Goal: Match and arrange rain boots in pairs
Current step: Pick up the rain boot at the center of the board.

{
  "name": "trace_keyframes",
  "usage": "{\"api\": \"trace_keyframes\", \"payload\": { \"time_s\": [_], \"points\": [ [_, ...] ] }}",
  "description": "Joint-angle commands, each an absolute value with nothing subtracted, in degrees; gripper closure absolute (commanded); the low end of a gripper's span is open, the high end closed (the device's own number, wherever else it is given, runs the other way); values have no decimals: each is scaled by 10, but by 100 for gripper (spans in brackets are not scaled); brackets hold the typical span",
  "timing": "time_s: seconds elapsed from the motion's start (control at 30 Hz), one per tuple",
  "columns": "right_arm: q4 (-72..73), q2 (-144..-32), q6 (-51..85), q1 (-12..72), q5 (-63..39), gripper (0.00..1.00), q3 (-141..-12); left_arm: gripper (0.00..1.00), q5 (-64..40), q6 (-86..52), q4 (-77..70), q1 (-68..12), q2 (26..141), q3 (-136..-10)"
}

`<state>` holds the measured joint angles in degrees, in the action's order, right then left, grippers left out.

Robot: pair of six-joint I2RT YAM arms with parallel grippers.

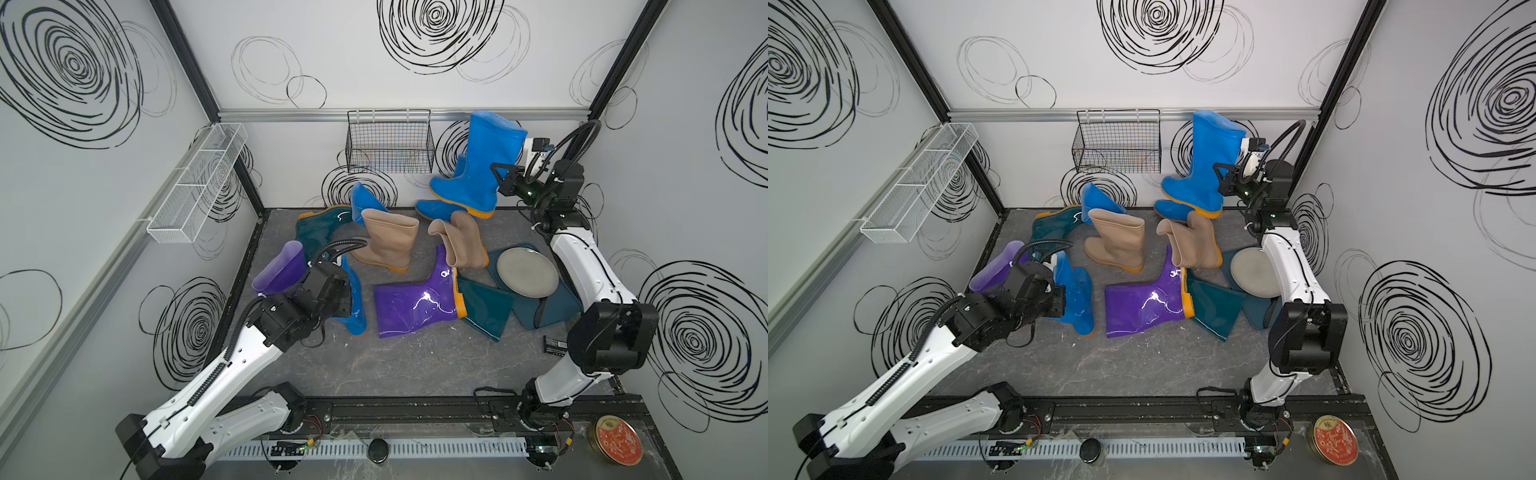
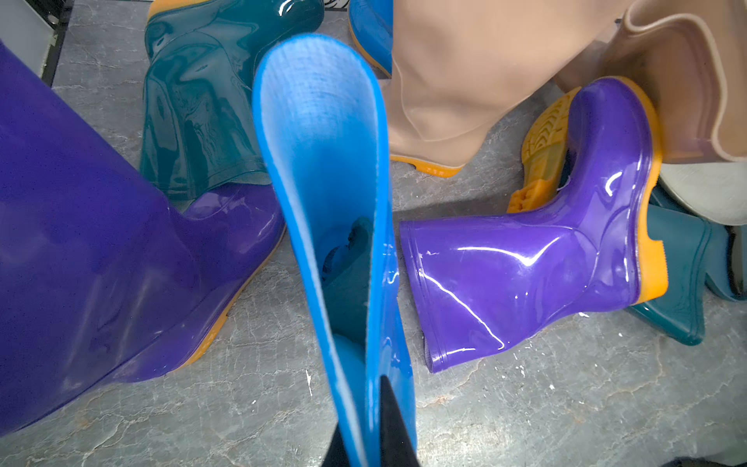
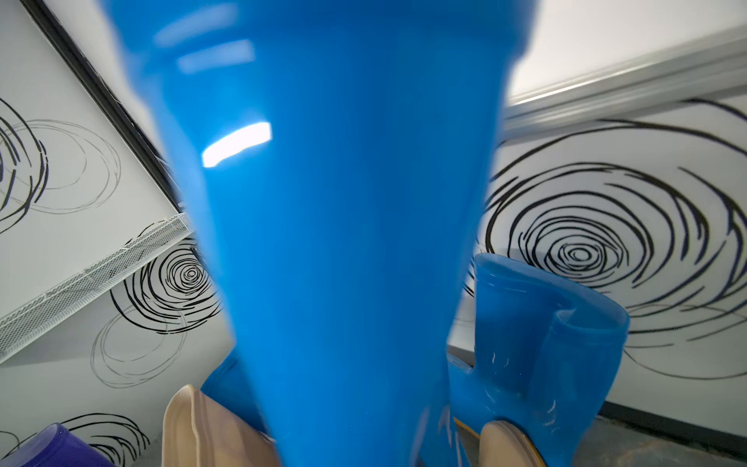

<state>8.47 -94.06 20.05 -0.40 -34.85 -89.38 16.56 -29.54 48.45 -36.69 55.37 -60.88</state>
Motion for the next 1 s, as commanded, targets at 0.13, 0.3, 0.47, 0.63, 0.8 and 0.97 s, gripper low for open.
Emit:
{"api": "trace_keyframes", "payload": {
  "time_s": [0.13, 0.3, 0.47, 0.63, 0.8, 0.97],
  "points": [
    [49, -884, 245, -24, -395, 100, -941, 100, 171, -284, 416, -363, 539, -600],
    [28, -872, 242, -30, -414, 100, -930, 100, 167, -281, 409, -363, 538, -596],
    [21, -859, 213, -30, -376, 100, -910, 100, 163, -280, 403, -362, 540, -593],
    [-13, -837, 164, -30, -252, 100, -885, 100, 158, -283, 400, -363, 542, -590],
    [-25, -806, 142, -31, -143, 100, -845, 100, 165, -281, 392, -362, 545, -585],
    [-30, -801, 138, -35, -68, 100, -816, 100, 161, -279, 386, -360, 563, -589]
  ]
}}
